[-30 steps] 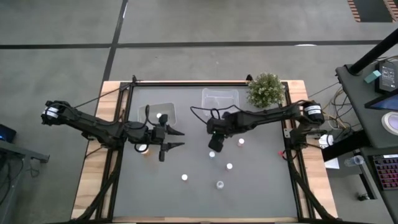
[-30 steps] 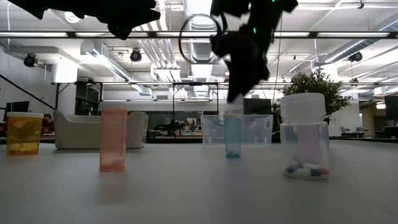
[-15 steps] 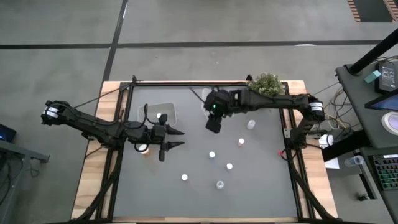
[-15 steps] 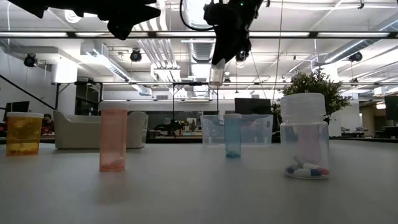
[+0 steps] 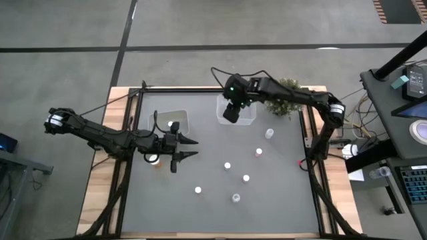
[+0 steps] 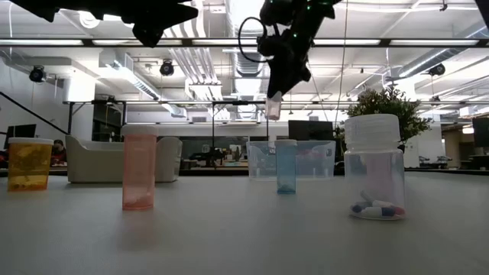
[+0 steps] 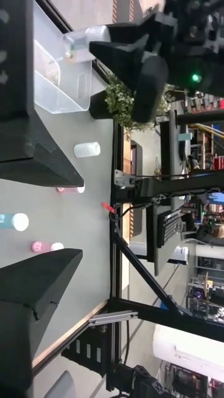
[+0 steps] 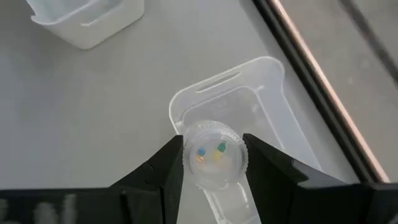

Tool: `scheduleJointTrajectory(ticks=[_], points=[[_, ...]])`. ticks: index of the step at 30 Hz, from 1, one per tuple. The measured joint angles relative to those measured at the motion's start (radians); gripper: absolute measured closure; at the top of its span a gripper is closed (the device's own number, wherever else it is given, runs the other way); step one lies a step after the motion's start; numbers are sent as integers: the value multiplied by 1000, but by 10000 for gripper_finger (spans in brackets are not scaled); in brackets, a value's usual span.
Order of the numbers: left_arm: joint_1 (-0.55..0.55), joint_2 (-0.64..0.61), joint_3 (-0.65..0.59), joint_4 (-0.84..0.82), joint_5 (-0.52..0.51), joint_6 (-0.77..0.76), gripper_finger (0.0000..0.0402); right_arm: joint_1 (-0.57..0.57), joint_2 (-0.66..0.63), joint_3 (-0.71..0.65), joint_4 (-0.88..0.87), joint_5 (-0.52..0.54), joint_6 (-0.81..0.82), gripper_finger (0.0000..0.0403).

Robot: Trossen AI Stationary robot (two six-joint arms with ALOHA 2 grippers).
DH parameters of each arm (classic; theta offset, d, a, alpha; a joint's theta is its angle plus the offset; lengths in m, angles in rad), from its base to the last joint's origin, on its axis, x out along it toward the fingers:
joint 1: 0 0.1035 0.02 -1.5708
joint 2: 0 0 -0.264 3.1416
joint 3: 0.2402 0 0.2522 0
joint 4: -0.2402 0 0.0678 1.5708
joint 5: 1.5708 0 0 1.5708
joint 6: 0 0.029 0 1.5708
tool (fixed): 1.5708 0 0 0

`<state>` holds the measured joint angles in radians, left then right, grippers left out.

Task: Pick and place medicine bottles into bin by pill shape (circle, oval)
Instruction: Put the middle big transparent pill bottle into the transparent bin, then put the big orange pill bottle into the transparent bin

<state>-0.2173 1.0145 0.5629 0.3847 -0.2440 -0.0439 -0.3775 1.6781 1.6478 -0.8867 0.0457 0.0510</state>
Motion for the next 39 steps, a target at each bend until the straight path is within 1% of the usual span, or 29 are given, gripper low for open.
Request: scheduleJointTrajectory(ticks=[6, 13, 18, 21, 24, 31, 35, 39], points=[[0, 0, 0, 0, 0, 5, 245, -49, 51, 0, 18, 0, -29, 260], [0, 0, 0, 1, 0, 25, 245, -113, 183, -1, 103, -2, -56, 260], [0, 0, 0, 1, 0, 25, 245, -147, 241, -1, 85, -2, -66, 258], [0, 0, 0, 1, 0, 25, 245, -149, 259, 1, 87, -2, -67, 251], [0, 0, 0, 2, 0, 25, 245, -149, 273, 1, 85, -2, -70, 236], [0, 0, 0, 5, 0, 25, 245, -147, 245, 1, 77, 6, -70, 190], [0, 0, 0, 5, 0, 12, 245, -146, 170, 1, 73, 6, -50, 177], [-1, 1, 0, 4, 0, -88, 245, -106, 75, -19, 70, 8, -26, 176]])
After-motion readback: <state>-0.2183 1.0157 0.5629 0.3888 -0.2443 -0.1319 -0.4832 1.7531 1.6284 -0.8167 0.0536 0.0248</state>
